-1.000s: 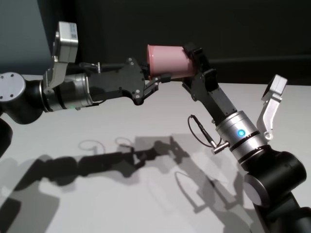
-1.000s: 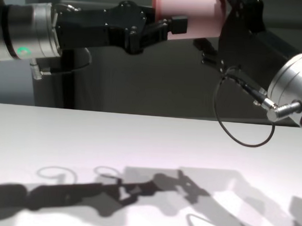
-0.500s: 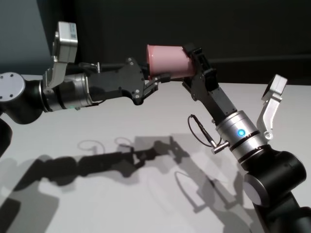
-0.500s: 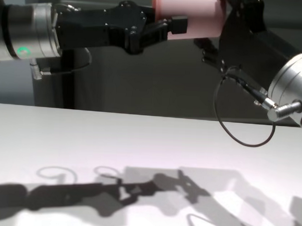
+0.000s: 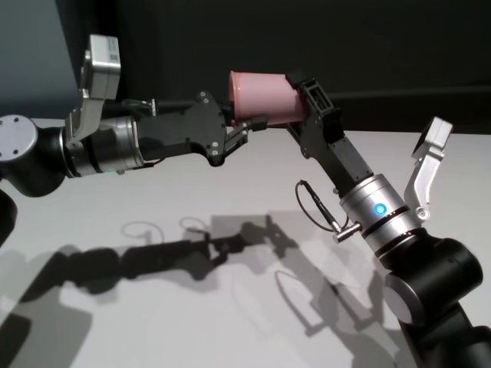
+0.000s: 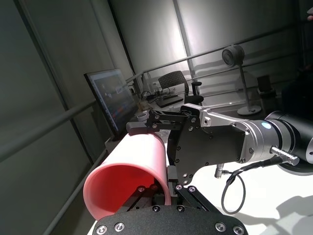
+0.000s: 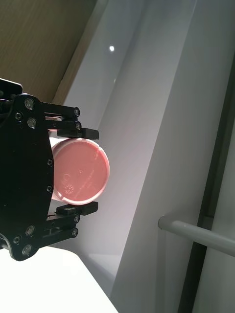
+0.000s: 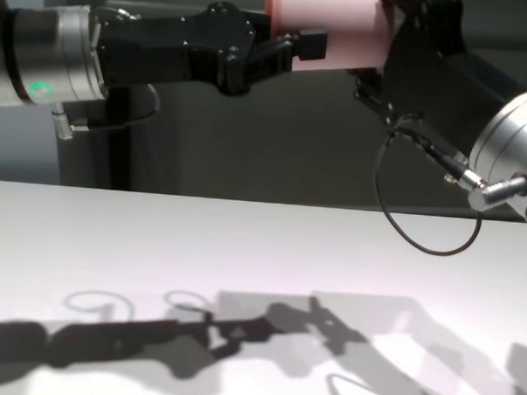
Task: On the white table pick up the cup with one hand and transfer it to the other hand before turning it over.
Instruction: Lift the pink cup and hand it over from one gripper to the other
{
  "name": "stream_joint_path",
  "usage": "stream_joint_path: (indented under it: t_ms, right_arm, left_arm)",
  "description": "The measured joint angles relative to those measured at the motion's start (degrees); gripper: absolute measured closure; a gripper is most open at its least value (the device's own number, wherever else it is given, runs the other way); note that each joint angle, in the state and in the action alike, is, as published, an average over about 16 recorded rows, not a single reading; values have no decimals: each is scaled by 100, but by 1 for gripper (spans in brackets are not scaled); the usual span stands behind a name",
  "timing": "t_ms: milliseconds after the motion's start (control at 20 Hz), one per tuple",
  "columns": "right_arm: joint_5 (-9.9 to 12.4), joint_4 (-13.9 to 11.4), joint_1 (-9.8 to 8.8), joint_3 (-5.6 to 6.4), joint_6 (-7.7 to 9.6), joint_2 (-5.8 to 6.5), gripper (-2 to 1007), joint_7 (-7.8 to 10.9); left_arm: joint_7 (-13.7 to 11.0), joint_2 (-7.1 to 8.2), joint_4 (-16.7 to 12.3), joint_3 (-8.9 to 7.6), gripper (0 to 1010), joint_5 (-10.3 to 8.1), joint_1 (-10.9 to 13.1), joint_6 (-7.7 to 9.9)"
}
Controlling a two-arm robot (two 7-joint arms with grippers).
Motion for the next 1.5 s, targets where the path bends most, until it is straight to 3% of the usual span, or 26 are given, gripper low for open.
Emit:
stream_joint_path:
  t_ms: [450, 700, 1050, 1500]
  right_arm:
    - [-1, -3, -3, 4, 7, -3, 270, -1]
    - [-3, -4, -5, 5, 11, -4, 270, -5]
    - [-6, -4, -7, 6, 15, -5, 270, -9]
    - [-9, -4, -7, 6, 16, -5, 270, -10]
  left_arm:
    - [0, 0, 0, 0, 962, 0, 0, 0]
    - [0, -1, 0, 0, 911, -1, 0, -1]
    - [0, -1, 0, 0, 741, -2, 0, -3]
    - [0, -1, 0, 0, 406, -3, 0, -3]
